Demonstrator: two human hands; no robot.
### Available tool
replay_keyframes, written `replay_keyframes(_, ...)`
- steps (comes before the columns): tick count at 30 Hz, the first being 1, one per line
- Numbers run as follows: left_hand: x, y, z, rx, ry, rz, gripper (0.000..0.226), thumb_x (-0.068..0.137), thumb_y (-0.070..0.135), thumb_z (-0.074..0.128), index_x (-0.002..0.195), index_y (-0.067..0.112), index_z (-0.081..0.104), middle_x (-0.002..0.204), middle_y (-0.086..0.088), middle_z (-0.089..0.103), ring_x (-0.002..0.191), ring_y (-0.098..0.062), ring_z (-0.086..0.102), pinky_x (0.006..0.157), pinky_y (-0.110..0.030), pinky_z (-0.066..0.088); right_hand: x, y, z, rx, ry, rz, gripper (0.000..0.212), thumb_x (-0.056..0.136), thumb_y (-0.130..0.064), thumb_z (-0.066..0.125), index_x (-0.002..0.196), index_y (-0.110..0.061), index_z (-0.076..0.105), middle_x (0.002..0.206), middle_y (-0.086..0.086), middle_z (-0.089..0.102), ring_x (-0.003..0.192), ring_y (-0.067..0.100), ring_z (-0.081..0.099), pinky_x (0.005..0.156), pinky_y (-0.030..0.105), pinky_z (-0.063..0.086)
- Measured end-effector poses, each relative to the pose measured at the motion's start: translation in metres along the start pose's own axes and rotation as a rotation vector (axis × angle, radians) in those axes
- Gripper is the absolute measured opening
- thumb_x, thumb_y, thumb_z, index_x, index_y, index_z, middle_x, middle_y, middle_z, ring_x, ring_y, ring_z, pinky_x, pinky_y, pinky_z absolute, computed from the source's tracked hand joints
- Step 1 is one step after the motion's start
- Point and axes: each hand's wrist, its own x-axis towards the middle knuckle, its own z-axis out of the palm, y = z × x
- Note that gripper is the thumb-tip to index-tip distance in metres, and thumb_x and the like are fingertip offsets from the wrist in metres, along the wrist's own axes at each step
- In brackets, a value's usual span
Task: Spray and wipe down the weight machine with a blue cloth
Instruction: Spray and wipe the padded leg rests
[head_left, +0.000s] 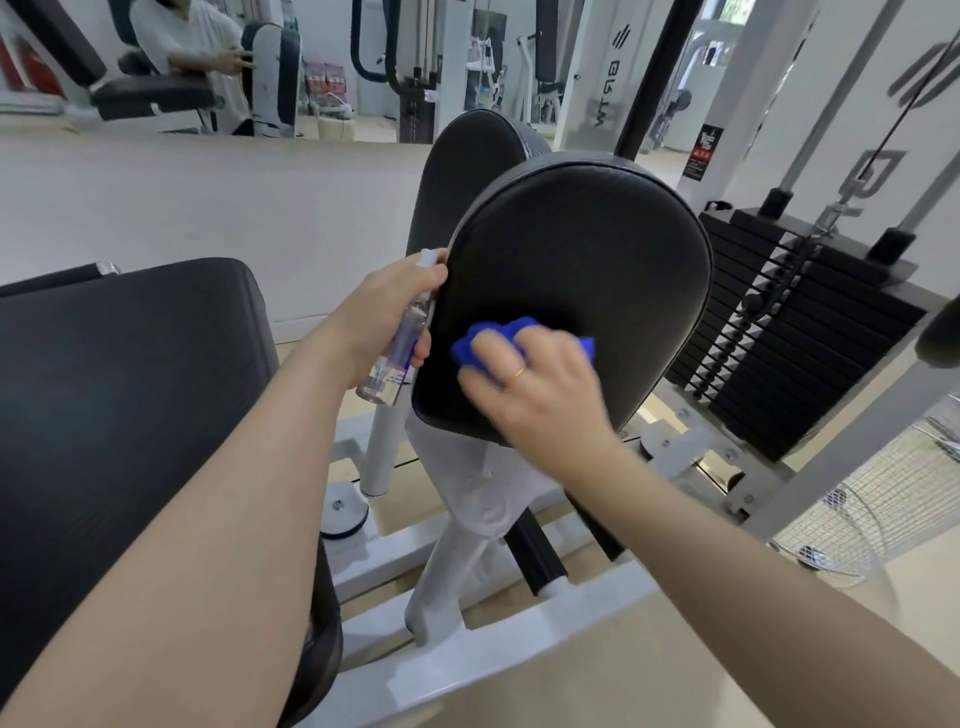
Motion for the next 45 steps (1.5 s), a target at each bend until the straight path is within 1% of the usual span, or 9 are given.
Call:
replay_keyframes(5, -0.001, 0.002, 0.004, 0.034, 0.022, -0.020, 0.018, 0.095, 0.035, 0.043, 0.084, 0.027, 0.055, 0.063, -0.002, 0.054, 0.040, -0.013, 0.048, 0.042, -0.022, 0.041, -0.009, -0.005, 0.012, 0.061, 0.138, 0.258, 0.022, 0.082, -0.010, 0.054, 0.100, -0.021, 0.061, 0.115, 0.003, 0.042, 0.097, 0.033, 0.047, 0.082, 0.046, 0.041)
replay_keyframes(10, -0.002, 0.004, 0.001, 0.055, 0.037, -0.015, 0.014, 0.095, 0.036, 0.042, 0.090, 0.029, 0.054, 0.063, 0.001, 0.055, 0.041, -0.013, 0.048, 0.041, -0.022, 0.040, -0.019, -0.033, 0.032, 0.116, 0.008, 0.125, 0.029, 0.085, -0.003, 0.046, 0.098, -0.020, 0.065, 0.115, 0.005, 0.041, 0.092, 0.033, 0.044, 0.070, 0.041, 0.038)
replay_keyframes(14, -0.003, 0.003, 0.000, 0.067, 0.018, -0.005, 0.017, 0.095, 0.037, 0.043, 0.103, 0.026, 0.054, 0.085, 0.001, 0.058, 0.044, -0.013, 0.048, 0.046, -0.026, 0.042, -0.025, -0.008, 0.016, 0.124, -0.204, -0.218, 0.034, 0.082, -0.003, 0.043, 0.102, -0.021, 0.063, 0.115, 0.007, 0.043, 0.085, 0.034, 0.052, 0.062, 0.038, 0.039)
replay_keyframes(17, -0.002, 0.000, -0.003, 0.106, -0.012, 0.015, 0.027, 0.094, 0.033, 0.050, 0.119, 0.024, 0.053, 0.091, -0.004, 0.058, 0.043, -0.013, 0.048, 0.049, -0.027, 0.043, -0.023, 0.031, -0.002, 0.040, -0.093, -0.020, 0.037, 0.087, -0.003, 0.040, 0.106, -0.024, 0.064, 0.116, 0.004, 0.043, 0.086, 0.030, 0.050, 0.063, 0.037, 0.041)
replay_keyframes(22, -0.002, -0.002, 0.005, 0.215, 0.040, 0.015, 0.039, 0.090, 0.027, 0.059, 0.127, 0.022, 0.048, 0.058, -0.004, 0.055, 0.043, -0.010, 0.050, 0.049, -0.022, 0.046, -0.045, 0.033, -0.003, 0.059, 0.106, 0.370, 0.028, 0.081, 0.001, 0.057, 0.097, -0.016, 0.072, 0.115, 0.006, 0.042, 0.082, 0.025, 0.043, 0.068, 0.032, 0.043)
replay_keyframes(28, -0.007, 0.000, -0.001, 0.192, 0.024, -0.010, 0.045, 0.091, 0.024, 0.057, 0.134, 0.021, 0.043, 0.046, 0.004, 0.053, 0.042, -0.009, 0.050, 0.049, -0.023, 0.047, -0.089, 0.034, -0.009, 0.072, -0.279, 0.073, 0.037, 0.072, -0.011, 0.068, 0.105, -0.021, 0.056, 0.118, 0.007, 0.043, 0.082, 0.029, 0.053, 0.066, 0.036, 0.044)
replay_keyframes(34, -0.007, 0.003, 0.001, 0.209, 0.038, -0.024, 0.044, 0.093, 0.025, 0.054, 0.134, 0.021, 0.041, 0.053, 0.003, 0.055, 0.042, -0.008, 0.050, 0.047, -0.018, 0.047, -0.054, 0.084, -0.028, 0.023, 0.025, 0.649, 0.034, 0.076, -0.007, 0.061, 0.106, -0.020, 0.053, 0.116, 0.011, 0.051, 0.085, 0.036, 0.051, 0.069, 0.036, 0.043)
replay_keyframes(42, -0.005, 0.002, 0.000, 0.143, 0.021, -0.034, 0.035, 0.093, 0.016, 0.048, 0.127, 0.024, 0.047, 0.081, 0.001, 0.053, 0.043, -0.007, 0.050, 0.045, -0.020, 0.046, -0.102, -0.009, 0.013, 0.116, -0.234, 0.197, 0.036, 0.071, -0.009, 0.063, 0.103, -0.019, 0.051, 0.115, 0.007, 0.043, 0.081, 0.029, 0.051, 0.063, 0.035, 0.045)
replay_keyframes(45, -0.005, -0.001, 0.000, 0.129, 0.026, -0.036, 0.032, 0.092, 0.016, 0.043, 0.123, 0.023, 0.048, 0.079, 0.000, 0.052, 0.044, -0.009, 0.050, 0.046, -0.023, 0.045, -0.092, 0.027, -0.004, 0.029, -0.145, 0.302, 0.029, 0.076, -0.011, 0.055, 0.103, -0.021, 0.051, 0.115, 0.005, 0.042, 0.088, 0.027, 0.047, 0.069, 0.036, 0.041)
